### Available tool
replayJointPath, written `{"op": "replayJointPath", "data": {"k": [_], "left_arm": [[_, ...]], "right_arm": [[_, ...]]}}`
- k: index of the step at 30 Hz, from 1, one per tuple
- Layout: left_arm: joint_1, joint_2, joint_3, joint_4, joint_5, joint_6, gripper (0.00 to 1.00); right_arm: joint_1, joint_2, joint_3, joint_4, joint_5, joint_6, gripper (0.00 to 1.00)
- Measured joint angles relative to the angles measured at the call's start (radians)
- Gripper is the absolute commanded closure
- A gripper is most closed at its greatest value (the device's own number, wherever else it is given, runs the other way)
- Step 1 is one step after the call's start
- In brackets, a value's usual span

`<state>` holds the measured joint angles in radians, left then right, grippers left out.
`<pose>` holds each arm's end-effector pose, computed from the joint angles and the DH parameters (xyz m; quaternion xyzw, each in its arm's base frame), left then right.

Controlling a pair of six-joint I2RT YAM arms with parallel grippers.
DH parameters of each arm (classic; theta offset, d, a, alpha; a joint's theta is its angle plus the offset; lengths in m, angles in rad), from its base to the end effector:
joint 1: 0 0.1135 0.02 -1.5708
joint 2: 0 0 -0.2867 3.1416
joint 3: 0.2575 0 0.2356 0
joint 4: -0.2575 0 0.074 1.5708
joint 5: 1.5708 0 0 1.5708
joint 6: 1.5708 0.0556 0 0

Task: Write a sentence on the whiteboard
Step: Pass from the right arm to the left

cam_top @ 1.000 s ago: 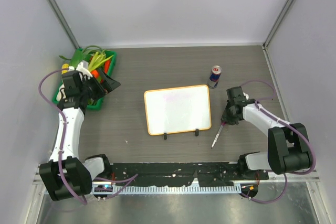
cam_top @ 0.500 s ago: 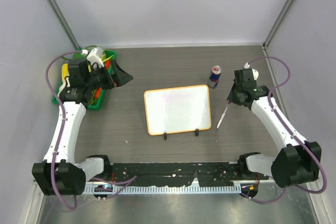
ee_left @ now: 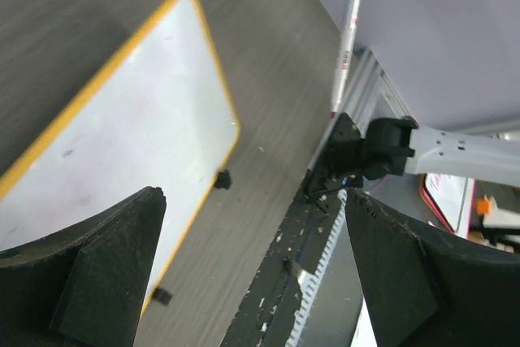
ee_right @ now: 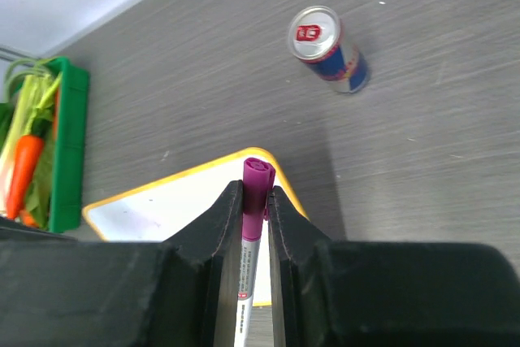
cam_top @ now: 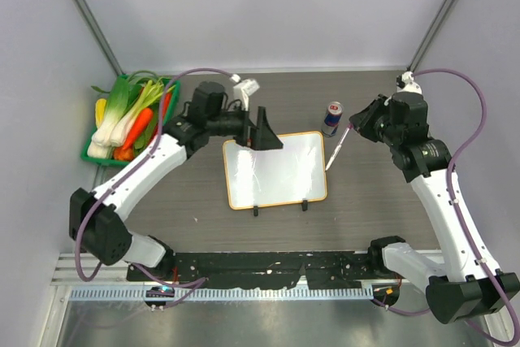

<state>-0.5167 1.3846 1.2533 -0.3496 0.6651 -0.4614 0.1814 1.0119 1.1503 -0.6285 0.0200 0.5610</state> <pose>0.2483 -0.1805 0.3704 0.1915 0.8033 -0.4766 0.3014 0.1966 0.0349 0.3864 0.1668 0.8411 0.1786 0.4825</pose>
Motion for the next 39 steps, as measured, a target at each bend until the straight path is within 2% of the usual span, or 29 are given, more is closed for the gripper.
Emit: {"op": "replayJointPath", "data": {"k": [5, 9, 12, 18, 22, 24, 27, 29, 31, 32, 34, 35, 39], "left_arm": [[-0.158, 0.13, 0.081, 0.064, 0.033, -0.027, 0.08], [-0.241, 0.214, 0.125, 0.137, 0.057, -0.055, 0.14], [-0.274, 0.274, 0.146, 0.185, 0.076, -0.079, 0.22], [-0.312, 0.36, 0.176, 0.222, 0.097, -0.105, 0.32], [-0.319, 0.378, 0.178, 0.226, 0.104, -0.108, 0.44], [-0.319, 0.385, 0.183, 0.227, 0.107, -0.108, 0.64], [-0.319, 0.391, 0.185, 0.235, 0.109, -0.117, 1.0], [-0.319, 0.396, 0.186, 0.235, 0.108, -0.116, 1.0], [-0.318, 0.402, 0.187, 0.233, 0.105, -0.115, 1.0], [-0.316, 0.405, 0.187, 0.233, 0.105, -0.114, 1.0], [-0.317, 0.405, 0.188, 0.231, 0.105, -0.111, 1.0], [-0.317, 0.405, 0.194, 0.225, 0.103, -0.107, 1.0], [-0.315, 0.405, 0.225, 0.208, 0.092, -0.09, 1.0]], "right_arm": [[0.0, -0.003, -0.001, 0.036, -0.053, 0.041, 0.99], [0.0, -0.004, -0.013, 0.06, -0.08, 0.068, 0.99], [0.0, -0.008, -0.035, 0.075, -0.093, 0.089, 0.99], [0.0, -0.009, -0.043, 0.084, -0.101, 0.107, 0.99], [0.0, -0.014, -0.044, 0.085, -0.102, 0.119, 0.99], [0.0, -0.015, -0.045, 0.086, -0.104, 0.124, 0.99], [0.0, -0.018, -0.045, 0.091, -0.108, 0.127, 0.98], [0.0, -0.019, -0.046, 0.094, -0.111, 0.127, 0.9], [0.0, -0.022, -0.047, 0.099, -0.116, 0.123, 0.63], [0.0, -0.024, -0.048, 0.1, -0.116, 0.123, 0.46], [0.0, -0.032, -0.055, 0.101, -0.117, 0.121, 0.24], [0.0, -0.039, -0.058, 0.101, -0.116, 0.119, 0.16], [0.0, -0.072, -0.064, 0.101, -0.107, 0.111, 0.07]]}}
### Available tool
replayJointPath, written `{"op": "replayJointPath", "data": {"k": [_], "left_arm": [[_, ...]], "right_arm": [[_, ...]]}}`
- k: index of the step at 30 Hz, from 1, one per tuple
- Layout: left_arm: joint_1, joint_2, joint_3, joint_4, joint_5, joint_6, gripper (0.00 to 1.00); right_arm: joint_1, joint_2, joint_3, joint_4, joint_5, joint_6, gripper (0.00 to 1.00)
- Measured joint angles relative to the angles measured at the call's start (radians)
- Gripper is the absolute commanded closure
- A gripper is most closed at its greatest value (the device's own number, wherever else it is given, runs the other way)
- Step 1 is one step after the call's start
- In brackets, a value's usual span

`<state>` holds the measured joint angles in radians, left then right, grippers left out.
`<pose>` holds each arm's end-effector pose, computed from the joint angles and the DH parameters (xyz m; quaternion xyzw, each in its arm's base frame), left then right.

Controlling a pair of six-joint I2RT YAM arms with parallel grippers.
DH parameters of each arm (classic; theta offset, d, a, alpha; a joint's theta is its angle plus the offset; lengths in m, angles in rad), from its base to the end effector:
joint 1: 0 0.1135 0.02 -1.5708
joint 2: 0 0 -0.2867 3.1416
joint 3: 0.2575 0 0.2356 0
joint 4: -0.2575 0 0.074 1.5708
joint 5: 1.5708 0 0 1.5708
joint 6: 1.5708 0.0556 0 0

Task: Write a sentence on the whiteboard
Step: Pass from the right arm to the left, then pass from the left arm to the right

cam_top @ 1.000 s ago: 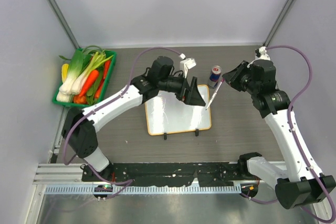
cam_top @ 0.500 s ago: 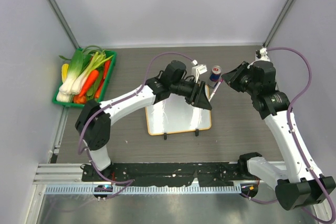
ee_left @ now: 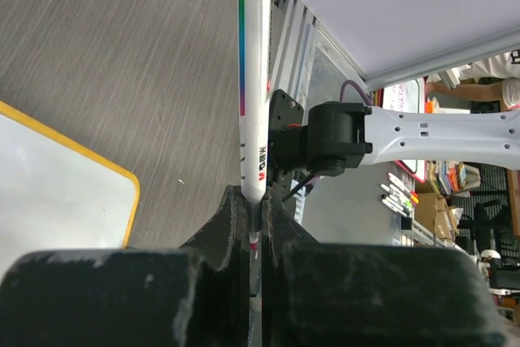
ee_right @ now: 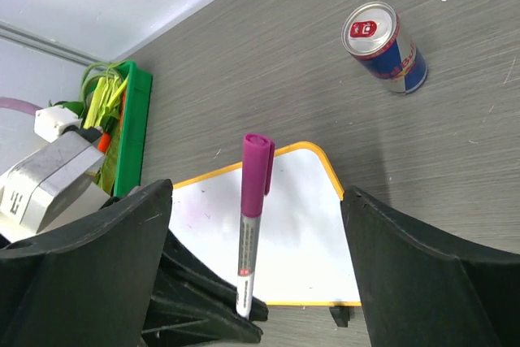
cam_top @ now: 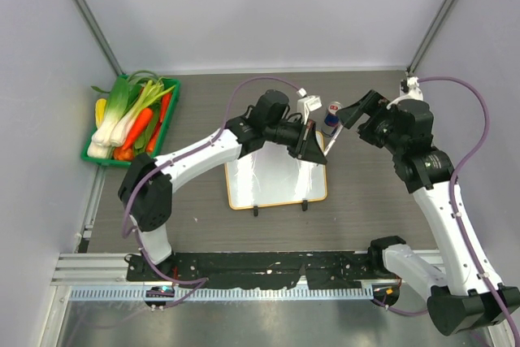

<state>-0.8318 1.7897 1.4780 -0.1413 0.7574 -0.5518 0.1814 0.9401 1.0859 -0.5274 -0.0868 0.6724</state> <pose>0.2549 -0.3364 0.3305 0.3041 0.7527 -0.5557 0.1794 0.1838 0.0386 0.3893 0.1776 0.8087 0.2644 0.4945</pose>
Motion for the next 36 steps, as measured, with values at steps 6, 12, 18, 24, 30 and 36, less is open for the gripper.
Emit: {"op": "replayJointPath", "data": {"k": [6, 12, 18, 24, 30, 36], "left_arm": [[0.037, 0.0, 0.005, -0.007, -0.005, 0.008, 1.0], [0.154, -0.007, -0.005, -0.005, 0.019, 0.001, 1.0], [0.36, -0.104, -0.129, -0.002, 0.087, -0.04, 1.0], [0.549, -0.225, -0.207, -0.01, 0.161, -0.051, 1.0], [0.568, -0.348, -0.201, -0.149, 0.24, 0.04, 1.0], [0.564, -0.414, -0.171, -0.299, 0.328, 0.14, 1.0]], "right_arm": [[0.0, -0.027, 0.0, 0.013, -0.016, -0.031, 0.06], [0.0, -0.023, 0.0, 0.051, -0.1, -0.081, 0.06], [0.0, 0.011, -0.004, 0.097, -0.166, -0.095, 0.06], [0.038, 0.124, -0.076, 0.263, -0.297, -0.034, 0.04], [0.175, 0.216, -0.093, 0.43, -0.346, 0.038, 0.06], [0.34, 0.268, -0.066, 0.602, -0.394, 0.053, 0.22]]}}
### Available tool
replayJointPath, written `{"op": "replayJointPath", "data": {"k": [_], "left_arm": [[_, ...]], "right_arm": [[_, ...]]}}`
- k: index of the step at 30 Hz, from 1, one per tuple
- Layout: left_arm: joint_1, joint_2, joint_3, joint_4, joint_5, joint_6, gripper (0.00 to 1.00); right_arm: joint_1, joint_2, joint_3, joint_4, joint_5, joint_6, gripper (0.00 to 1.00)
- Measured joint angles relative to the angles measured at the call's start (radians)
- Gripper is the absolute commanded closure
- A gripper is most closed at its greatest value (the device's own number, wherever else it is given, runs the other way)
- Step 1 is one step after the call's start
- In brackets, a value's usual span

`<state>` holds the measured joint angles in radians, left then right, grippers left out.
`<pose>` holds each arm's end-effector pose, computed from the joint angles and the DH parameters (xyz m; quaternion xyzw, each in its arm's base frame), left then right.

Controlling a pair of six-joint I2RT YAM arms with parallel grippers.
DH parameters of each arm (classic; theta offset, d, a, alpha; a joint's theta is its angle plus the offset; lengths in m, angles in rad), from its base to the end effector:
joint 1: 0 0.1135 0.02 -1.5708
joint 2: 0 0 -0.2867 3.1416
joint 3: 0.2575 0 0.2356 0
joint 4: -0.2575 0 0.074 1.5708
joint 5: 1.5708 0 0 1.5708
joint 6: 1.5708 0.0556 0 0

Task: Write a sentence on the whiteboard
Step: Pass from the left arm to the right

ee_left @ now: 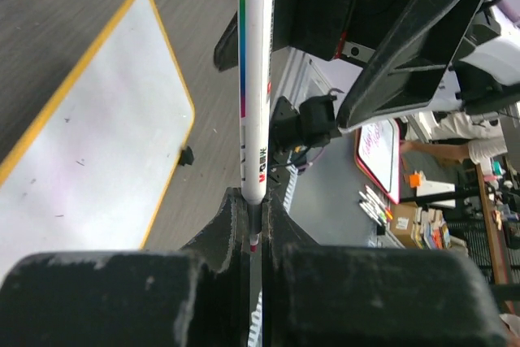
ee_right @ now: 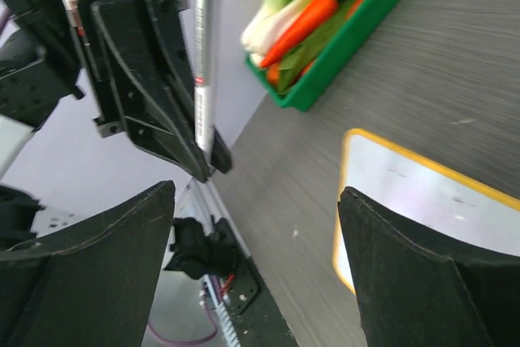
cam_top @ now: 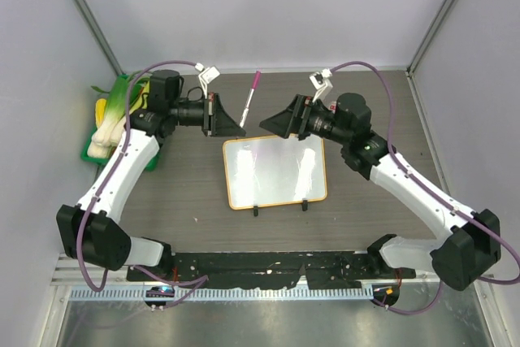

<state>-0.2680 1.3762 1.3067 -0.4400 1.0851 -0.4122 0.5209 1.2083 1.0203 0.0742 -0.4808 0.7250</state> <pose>0.2601 -0.1224 0.3901 0.2074 0.7555 -0.5644 0.2600 0.2265 0.1596 0.3839 -0.0838 0.7371 0.5215 0.4215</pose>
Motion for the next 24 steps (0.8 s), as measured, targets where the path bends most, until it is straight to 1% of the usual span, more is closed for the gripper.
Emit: {"op": "replayJointPath", "data": {"k": [2, 8, 11, 17, 19, 20, 23, 24], "left_arm": [[0.0, -0.013, 0.0, -0.029, 0.032, 0.023, 1.0], [-0.009, -0.026, 0.0, -0.128, 0.098, 0.1, 1.0], [-0.02, -0.026, 0.0, -0.179, 0.114, 0.14, 1.0], [-0.043, -0.031, 0.0, -0.232, 0.13, 0.187, 1.0], [-0.047, -0.034, 0.0, -0.244, 0.132, 0.198, 1.0], [-0.047, -0.036, 0.0, -0.252, 0.132, 0.208, 1.0], [-0.048, -0.045, -0.001, -0.269, 0.133, 0.22, 1.0], [-0.048, -0.048, -0.001, -0.275, 0.134, 0.225, 1.0]], "right_arm": [[0.035, 0.023, 0.01, 0.044, -0.023, 0.005, 0.28], [0.105, 0.098, 0.032, 0.14, -0.098, 0.018, 0.29], [0.119, 0.108, 0.034, 0.151, -0.112, 0.019, 0.32], [0.121, 0.119, 0.042, 0.187, -0.129, 0.034, 0.34], [0.121, 0.122, 0.042, 0.196, -0.135, 0.039, 0.38], [0.121, 0.123, 0.042, 0.2, -0.139, 0.041, 0.38], [0.122, 0.127, 0.042, 0.211, -0.152, 0.046, 0.47], [0.122, 0.127, 0.042, 0.214, -0.157, 0.05, 0.49]]}}
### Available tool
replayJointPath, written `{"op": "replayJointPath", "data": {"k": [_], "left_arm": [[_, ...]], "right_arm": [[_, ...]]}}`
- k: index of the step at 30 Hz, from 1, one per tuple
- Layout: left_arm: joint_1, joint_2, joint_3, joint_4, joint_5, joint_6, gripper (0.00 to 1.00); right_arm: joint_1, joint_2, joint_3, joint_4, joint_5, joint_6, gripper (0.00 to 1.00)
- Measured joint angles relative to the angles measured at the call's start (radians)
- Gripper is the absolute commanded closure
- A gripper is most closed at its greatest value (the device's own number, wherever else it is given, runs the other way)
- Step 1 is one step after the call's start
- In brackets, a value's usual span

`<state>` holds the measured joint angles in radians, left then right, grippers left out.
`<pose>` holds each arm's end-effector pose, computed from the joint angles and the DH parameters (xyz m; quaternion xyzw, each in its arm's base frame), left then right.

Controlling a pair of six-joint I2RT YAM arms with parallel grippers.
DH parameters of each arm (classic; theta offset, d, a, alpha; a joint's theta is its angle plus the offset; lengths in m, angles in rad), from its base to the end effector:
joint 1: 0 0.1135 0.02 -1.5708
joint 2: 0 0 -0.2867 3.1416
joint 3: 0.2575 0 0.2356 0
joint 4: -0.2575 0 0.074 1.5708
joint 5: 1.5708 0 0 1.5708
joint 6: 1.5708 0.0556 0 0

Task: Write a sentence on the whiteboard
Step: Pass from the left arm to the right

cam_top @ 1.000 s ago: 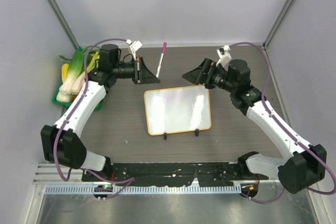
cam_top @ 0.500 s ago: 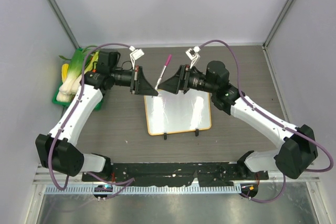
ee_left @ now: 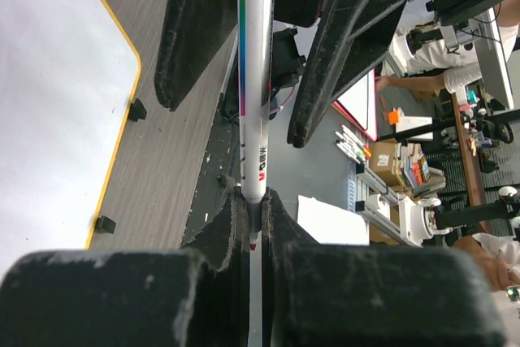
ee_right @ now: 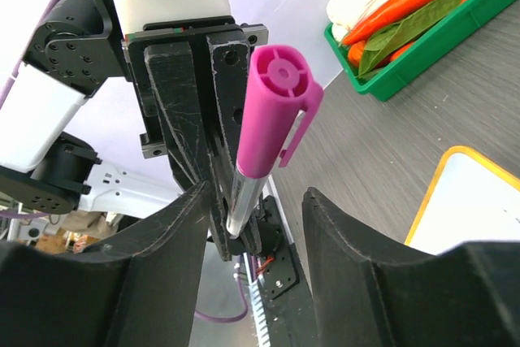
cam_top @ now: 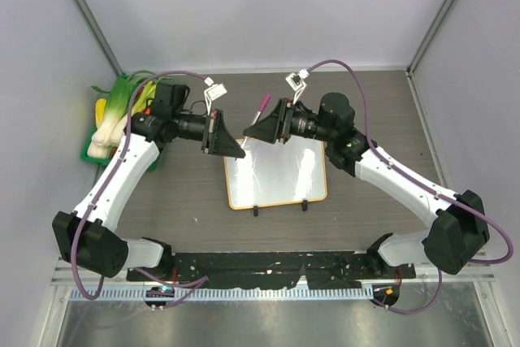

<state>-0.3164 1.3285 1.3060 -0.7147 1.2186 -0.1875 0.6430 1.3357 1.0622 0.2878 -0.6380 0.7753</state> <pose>0.2207 -0.1272 0.3840 0.2795 0.7334 -0.5895 0.1910 0.2262 0.2108 0.3902 -0.1788 0.6799 0.6074 0.3698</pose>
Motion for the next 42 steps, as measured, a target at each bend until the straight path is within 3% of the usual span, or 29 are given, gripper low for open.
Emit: {"op": "replayJointPath", "data": {"k": [33, 37, 40, 42], "left_arm": [[-0.017, -0.005, 0.0, -0.089, 0.002, 0.095, 1.0], [-0.017, -0.005, 0.0, -0.094, 0.002, 0.099, 1.0], [-0.017, -0.005, 0.0, -0.103, 0.001, 0.105, 1.0], [-0.018, -0.005, 0.0, -0.11, 0.002, 0.109, 1.0]], "right_arm": [[0.023, 0.0, -0.063, 0.108, -0.103, 0.07, 0.74], [0.023, 0.009, -0.066, 0.125, -0.113, 0.085, 0.82], [0.022, 0.011, -0.074, 0.137, -0.118, 0.093, 0.98], [0.021, 0.011, -0.079, 0.146, -0.123, 0.095, 0.99]]}}
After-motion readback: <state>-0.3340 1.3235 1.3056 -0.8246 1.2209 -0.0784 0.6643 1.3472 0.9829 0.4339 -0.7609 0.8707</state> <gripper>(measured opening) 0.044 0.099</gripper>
